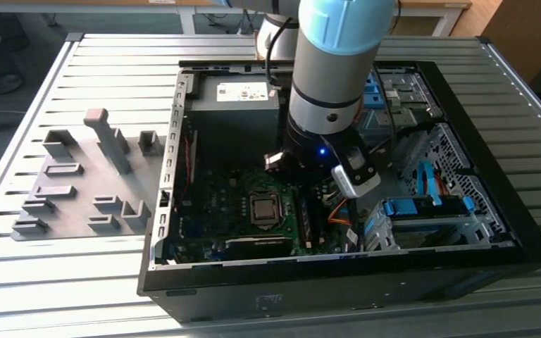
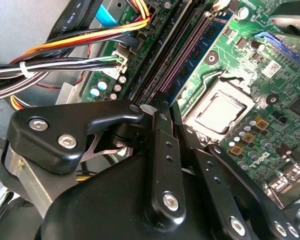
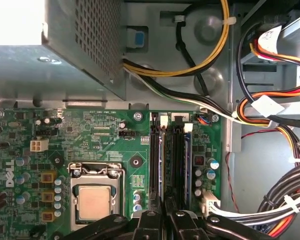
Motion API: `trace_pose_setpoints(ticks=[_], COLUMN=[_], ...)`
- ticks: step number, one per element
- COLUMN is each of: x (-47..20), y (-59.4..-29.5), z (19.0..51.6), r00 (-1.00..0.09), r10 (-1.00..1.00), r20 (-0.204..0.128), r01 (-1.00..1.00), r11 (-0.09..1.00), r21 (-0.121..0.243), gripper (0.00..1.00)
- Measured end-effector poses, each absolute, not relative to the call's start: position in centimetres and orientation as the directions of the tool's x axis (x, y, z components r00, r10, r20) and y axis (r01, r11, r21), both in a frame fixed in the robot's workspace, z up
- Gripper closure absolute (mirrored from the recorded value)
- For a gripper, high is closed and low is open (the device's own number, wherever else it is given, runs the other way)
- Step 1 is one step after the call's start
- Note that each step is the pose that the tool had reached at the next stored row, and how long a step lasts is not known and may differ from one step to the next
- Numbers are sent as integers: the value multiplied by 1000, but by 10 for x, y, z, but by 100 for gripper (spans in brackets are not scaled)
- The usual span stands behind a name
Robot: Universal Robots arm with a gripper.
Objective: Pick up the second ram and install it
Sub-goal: 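Insert the second ram into the second slot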
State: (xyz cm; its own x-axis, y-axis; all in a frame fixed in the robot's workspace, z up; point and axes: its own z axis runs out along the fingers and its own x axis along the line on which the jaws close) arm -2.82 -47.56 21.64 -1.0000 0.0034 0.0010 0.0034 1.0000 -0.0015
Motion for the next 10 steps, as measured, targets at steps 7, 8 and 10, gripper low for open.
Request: trace_pose_setpoints(ticks=[7,8,10], x=[-28,-28,-28], y=[-476,-476,-476], z=[213,213,212], r00=[-1000,-1000,-1000], r10=[3,3,3], r20=[2,2,2], r01=[3,3,3], r11=[1000,1000,1000], r21=[-2,-2,-1], gripper=[86,86,86])
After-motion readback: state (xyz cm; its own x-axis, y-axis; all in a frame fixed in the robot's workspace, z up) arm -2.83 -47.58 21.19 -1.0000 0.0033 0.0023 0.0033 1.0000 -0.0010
